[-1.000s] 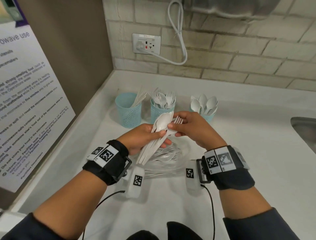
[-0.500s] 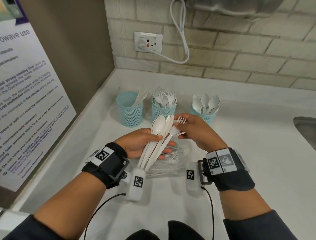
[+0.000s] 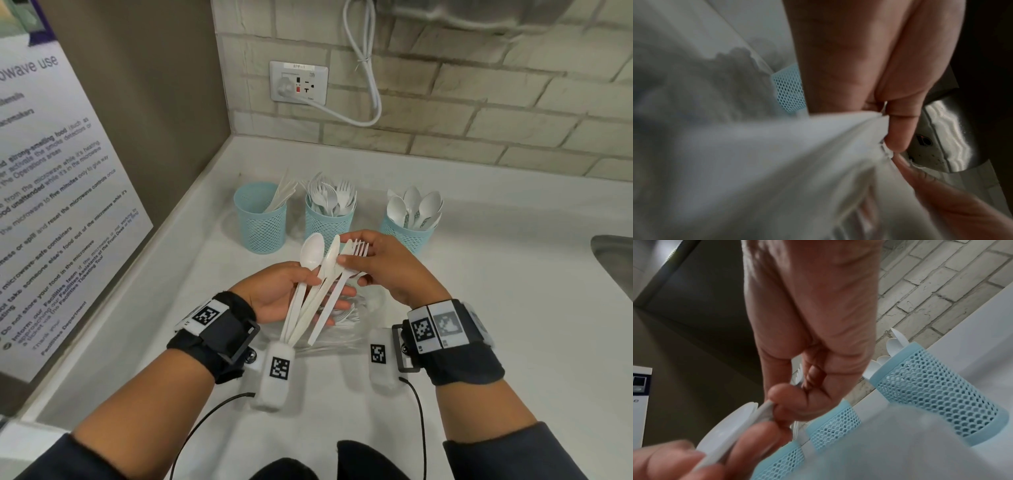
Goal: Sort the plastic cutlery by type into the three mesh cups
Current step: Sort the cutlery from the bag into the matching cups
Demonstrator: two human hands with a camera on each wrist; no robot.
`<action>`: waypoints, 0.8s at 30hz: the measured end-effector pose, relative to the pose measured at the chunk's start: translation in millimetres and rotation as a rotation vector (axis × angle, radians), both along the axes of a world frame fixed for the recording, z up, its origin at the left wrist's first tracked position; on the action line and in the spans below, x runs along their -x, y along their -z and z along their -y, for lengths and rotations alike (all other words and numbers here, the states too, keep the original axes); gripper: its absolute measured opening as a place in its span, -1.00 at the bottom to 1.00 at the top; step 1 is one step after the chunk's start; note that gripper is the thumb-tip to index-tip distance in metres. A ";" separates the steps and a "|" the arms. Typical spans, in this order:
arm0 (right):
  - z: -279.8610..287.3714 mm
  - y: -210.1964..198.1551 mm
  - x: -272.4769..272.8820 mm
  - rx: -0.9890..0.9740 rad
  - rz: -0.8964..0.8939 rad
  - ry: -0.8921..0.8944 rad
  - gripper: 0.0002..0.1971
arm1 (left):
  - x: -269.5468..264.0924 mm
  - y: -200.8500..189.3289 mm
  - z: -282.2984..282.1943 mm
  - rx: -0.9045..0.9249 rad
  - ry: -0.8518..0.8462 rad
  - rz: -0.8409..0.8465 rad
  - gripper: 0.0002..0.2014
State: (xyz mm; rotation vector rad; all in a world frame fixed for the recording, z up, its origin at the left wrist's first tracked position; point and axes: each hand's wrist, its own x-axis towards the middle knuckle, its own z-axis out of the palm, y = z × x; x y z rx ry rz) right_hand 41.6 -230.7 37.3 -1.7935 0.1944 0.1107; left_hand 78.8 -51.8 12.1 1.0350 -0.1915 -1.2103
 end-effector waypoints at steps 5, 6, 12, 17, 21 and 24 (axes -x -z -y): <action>-1.1 5.8 -6.7 -0.048 0.012 0.082 -0.67 | 0.3 1.5 4.1 -0.017 -0.094 0.018 -0.72; -0.4 5.6 -8.6 -0.062 0.009 0.102 -0.68 | 0.4 1.5 4.7 -0.026 -0.115 0.022 -0.73; 15.5 -19.3 -29.7 0.077 0.213 0.331 -0.89 | -3.1 1.7 3.5 -0.063 -0.233 -0.045 -0.76; 20.8 -58.5 -50.5 0.174 0.576 0.635 -0.77 | -4.2 1.4 2.3 -0.082 -0.305 -0.073 -0.77; 4.4 -50.8 -70.2 0.385 0.738 0.584 -0.73 | -3.0 -0.7 2.1 -0.088 -0.328 -0.068 -0.77; -1.2 -33.3 -85.1 0.571 0.710 0.427 -0.72 | -2.2 -1.5 1.4 -0.097 -0.344 -0.054 -0.76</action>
